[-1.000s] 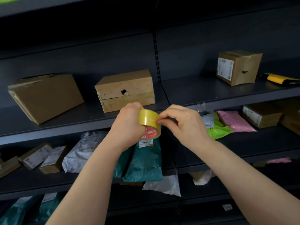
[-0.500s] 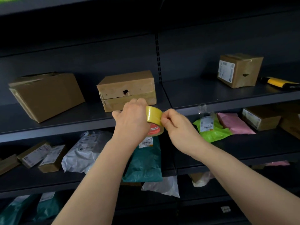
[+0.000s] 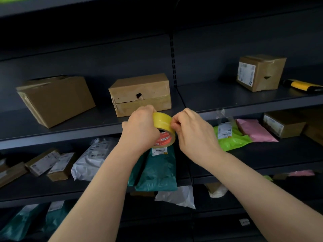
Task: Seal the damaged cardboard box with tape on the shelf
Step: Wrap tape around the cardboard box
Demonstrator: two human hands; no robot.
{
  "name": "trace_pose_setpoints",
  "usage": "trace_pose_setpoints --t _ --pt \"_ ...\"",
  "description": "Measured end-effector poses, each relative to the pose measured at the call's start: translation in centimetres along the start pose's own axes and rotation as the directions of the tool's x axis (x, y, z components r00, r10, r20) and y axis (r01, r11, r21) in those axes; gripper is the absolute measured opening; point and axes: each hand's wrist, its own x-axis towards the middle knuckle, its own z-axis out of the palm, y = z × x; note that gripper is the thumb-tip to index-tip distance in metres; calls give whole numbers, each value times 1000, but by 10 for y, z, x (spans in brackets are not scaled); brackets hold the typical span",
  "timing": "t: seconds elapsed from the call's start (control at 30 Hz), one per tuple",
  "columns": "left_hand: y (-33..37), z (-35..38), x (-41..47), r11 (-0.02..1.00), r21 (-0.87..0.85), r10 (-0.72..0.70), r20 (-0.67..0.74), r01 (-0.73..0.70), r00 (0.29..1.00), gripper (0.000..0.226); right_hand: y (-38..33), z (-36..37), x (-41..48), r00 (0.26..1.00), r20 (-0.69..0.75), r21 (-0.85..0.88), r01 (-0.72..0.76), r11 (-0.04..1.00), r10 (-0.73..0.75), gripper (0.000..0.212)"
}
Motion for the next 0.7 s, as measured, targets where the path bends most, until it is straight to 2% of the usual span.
trace_pose_setpoints --t 0.07,0.17,0.23,0.3,0.4,0.47,0.53,0.6,0.67,0.7 --pt "1 2 -2 986 165 4 -66 7 998 33 -5 2 0 982 149 91 -134 987 120 15" --pt "4 4 -4 968 252 30 -107 -2 994 35 -10 -1 0 926 292 197 -303 932 239 19" --pt "5 6 -3 957 287 64 -109 -30 992 36 -7 -6 2 909 338 215 -325 921 242 16" --pt "3 7 -2 961 277 47 -61 -28 997 35 -2 -11 5 904 392 215 -268 939 168 12" --pt "-4 5 2 989 146 -10 97 -4 995 30 4 -11 4 929 368 296 -139 945 22 11" --pt "-12 1 3 998 -15 62 186 -60 981 29 9 -7 2 964 267 336 -86 938 -8 15" --pt "-18 -5 2 961 -257 158 220 -99 963 34 14 -9 2 982 189 393 -101 914 27 19" --pt "-22 -7 1 903 -416 201 195 -104 960 34 19 -19 4 970 230 496 -190 847 83 18" --pt "-24 -2 0 880 -457 194 90 -133 977 30 20 -28 5 939 335 553 -264 790 79 17" --pt "-23 1 1 878 -455 184 35 -149 982 30 18 -29 6 936 344 540 -260 801 72 16"
